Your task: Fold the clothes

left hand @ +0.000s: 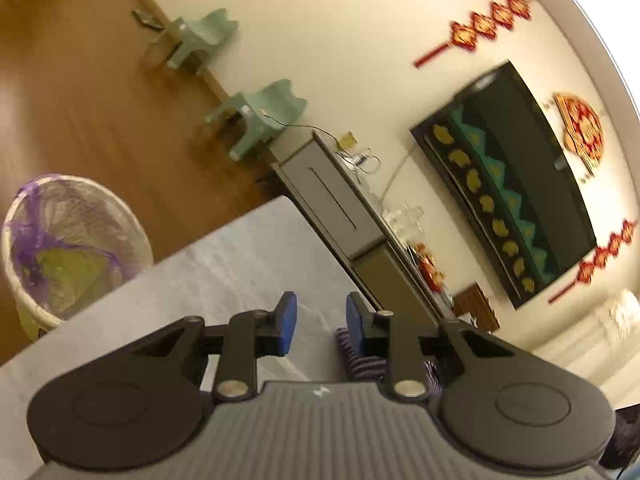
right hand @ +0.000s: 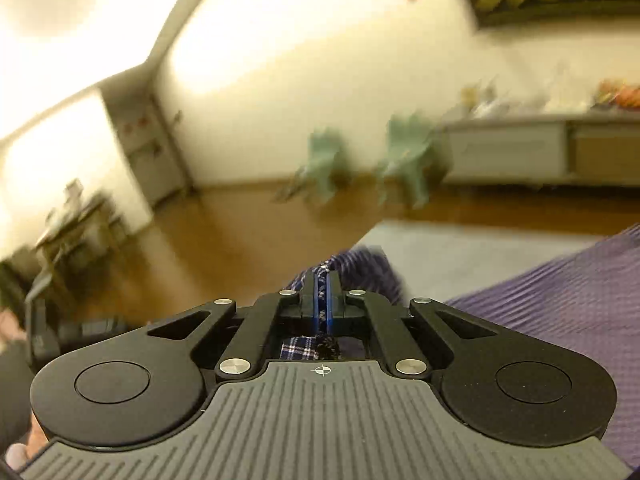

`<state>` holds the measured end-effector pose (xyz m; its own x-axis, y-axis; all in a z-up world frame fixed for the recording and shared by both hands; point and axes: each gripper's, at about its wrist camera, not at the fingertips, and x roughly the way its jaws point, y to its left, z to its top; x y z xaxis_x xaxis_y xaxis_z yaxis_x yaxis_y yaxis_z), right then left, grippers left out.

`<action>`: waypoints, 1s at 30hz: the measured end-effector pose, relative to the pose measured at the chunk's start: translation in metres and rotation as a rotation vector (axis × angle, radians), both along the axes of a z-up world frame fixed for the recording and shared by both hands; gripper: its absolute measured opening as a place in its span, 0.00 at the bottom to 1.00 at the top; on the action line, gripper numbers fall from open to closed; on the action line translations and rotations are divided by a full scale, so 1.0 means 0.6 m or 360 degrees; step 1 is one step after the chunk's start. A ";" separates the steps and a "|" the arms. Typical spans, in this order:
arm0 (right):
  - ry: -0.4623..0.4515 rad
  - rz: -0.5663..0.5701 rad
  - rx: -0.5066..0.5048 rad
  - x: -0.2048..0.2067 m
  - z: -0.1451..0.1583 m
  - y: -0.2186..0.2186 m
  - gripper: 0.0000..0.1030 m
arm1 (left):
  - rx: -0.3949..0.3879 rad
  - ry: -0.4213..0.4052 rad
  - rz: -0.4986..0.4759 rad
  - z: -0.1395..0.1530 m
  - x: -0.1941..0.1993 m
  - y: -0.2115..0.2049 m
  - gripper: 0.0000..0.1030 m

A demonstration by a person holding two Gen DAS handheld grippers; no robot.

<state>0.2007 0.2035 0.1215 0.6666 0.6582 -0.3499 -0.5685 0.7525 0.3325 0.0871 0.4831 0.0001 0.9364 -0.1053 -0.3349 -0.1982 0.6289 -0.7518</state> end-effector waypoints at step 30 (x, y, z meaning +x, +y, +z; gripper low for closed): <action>0.0406 -0.0429 -0.0054 -0.013 -0.141 -0.516 0.01 | 0.1187 0.0637 -0.0692 -0.118 -0.132 -0.565 0.06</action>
